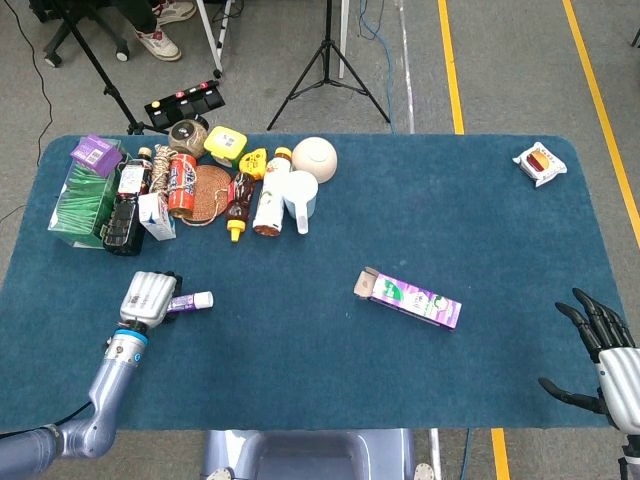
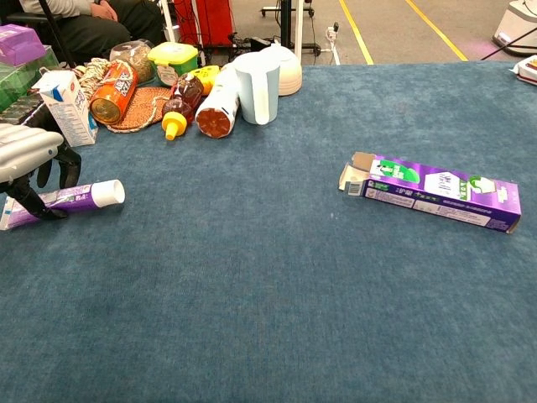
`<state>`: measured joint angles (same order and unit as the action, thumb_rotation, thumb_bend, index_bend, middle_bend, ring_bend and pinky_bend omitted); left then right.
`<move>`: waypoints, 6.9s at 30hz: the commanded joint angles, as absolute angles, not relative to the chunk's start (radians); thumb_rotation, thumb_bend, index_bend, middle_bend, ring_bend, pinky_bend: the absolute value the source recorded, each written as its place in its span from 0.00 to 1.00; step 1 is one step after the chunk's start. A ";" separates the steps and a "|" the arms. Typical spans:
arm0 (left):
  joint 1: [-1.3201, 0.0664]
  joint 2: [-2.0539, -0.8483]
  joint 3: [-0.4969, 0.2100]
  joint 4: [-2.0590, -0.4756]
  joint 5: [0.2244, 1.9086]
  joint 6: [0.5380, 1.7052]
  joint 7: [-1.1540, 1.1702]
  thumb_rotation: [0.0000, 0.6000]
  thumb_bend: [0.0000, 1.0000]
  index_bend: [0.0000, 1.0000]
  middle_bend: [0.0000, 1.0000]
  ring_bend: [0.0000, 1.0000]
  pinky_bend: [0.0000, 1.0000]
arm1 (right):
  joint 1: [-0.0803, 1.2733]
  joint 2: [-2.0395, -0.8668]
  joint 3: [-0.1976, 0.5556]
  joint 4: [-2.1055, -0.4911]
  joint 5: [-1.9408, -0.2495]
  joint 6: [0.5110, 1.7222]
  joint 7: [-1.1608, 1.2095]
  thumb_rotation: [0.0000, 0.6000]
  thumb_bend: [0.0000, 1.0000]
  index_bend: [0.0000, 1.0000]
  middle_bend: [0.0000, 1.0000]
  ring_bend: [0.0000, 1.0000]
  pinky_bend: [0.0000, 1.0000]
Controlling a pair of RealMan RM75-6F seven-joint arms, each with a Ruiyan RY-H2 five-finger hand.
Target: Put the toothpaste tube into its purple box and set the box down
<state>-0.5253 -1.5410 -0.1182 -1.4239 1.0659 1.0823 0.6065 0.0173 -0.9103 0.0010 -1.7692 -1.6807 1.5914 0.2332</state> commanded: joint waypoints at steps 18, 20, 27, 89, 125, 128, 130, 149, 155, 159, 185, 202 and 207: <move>-0.567 -1.260 -0.146 -1.657 1.158 1.136 0.691 1.00 0.25 0.56 0.49 0.50 0.72 | 0.158 -0.903 0.068 -1.855 -1.480 1.318 0.089 1.00 0.00 0.11 0.01 0.00 0.06; -0.572 -1.238 -0.148 -1.681 1.173 1.159 0.732 1.00 0.25 0.57 0.49 0.50 0.72 | 0.192 -0.891 0.087 -1.902 -1.424 1.259 0.066 1.00 0.00 0.10 0.01 0.00 0.06; -0.585 -1.181 -0.165 -1.755 1.141 1.185 0.804 1.00 0.25 0.57 0.49 0.50 0.72 | 0.338 -0.923 0.153 -2.024 -1.157 1.063 -0.077 1.00 0.00 0.08 0.00 0.00 0.06; -0.606 -1.122 -0.131 -1.714 1.060 1.169 0.695 1.00 0.22 0.57 0.49 0.50 0.72 | 0.701 -1.642 0.205 -1.593 -0.555 1.347 -0.751 1.00 0.25 0.38 0.44 0.45 0.57; -0.815 -1.297 -0.206 -1.883 0.976 1.163 1.074 1.00 0.22 0.57 0.49 0.50 0.72 | 0.814 -1.535 0.235 -1.900 -0.717 1.300 -0.840 1.00 0.42 0.46 0.52 0.52 0.64; -0.828 -1.314 -0.202 -1.889 0.955 1.171 1.094 1.00 0.22 0.57 0.49 0.50 0.72 | 0.816 -1.542 0.236 -1.896 -0.708 1.303 -0.839 1.00 0.42 0.46 0.52 0.52 0.65; -0.834 -1.323 -0.196 -1.890 0.950 1.177 1.108 1.00 0.22 0.57 0.49 0.50 0.72 | 0.817 -1.544 0.237 -1.894 -0.704 1.305 -0.839 1.00 0.43 0.46 0.52 0.52 0.65; -0.920 -1.431 -0.202 -1.878 0.842 1.244 1.173 1.00 0.22 0.57 0.49 0.50 0.72 | 0.844 -1.566 0.245 -1.962 -0.688 1.343 -0.866 1.00 0.43 0.46 0.52 0.52 0.65; -0.938 -1.450 -0.192 -1.877 0.827 1.262 1.189 1.00 0.22 0.57 0.49 0.50 0.72 | 0.855 -1.579 0.252 -1.965 -0.675 1.353 -0.876 1.00 0.43 0.46 0.52 0.52 0.65; -0.945 -1.458 -0.190 -1.874 0.812 1.272 1.196 1.00 0.22 0.57 0.49 0.50 0.72 | 0.859 -1.579 0.258 -1.968 -0.668 1.358 -0.878 1.00 0.43 0.46 0.52 0.52 0.65; -0.979 -1.517 -0.176 -1.869 0.766 1.338 1.213 1.00 0.22 0.57 0.49 0.50 0.72 | 0.874 -1.586 0.275 -1.965 -0.644 1.370 -0.856 1.00 0.43 0.46 0.53 0.52 0.65; -1.011 -1.594 -0.195 -1.852 0.760 1.422 1.288 1.00 0.22 0.57 0.49 0.50 0.72 | 0.863 -1.589 0.259 -1.955 -0.690 1.348 -0.797 1.00 0.43 0.47 0.53 0.53 0.66; -1.026 -1.620 -0.201 -1.859 0.737 1.442 1.328 1.00 0.22 0.57 0.49 0.50 0.72 | 0.863 -1.592 0.265 -1.954 -0.696 1.351 -0.791 1.00 0.43 0.47 0.53 0.53 0.66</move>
<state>-1.0211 -1.6138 -0.1986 -1.8563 0.7425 1.4357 1.3209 0.8629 -1.5919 0.2652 -1.9539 -0.6962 1.3512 -0.7907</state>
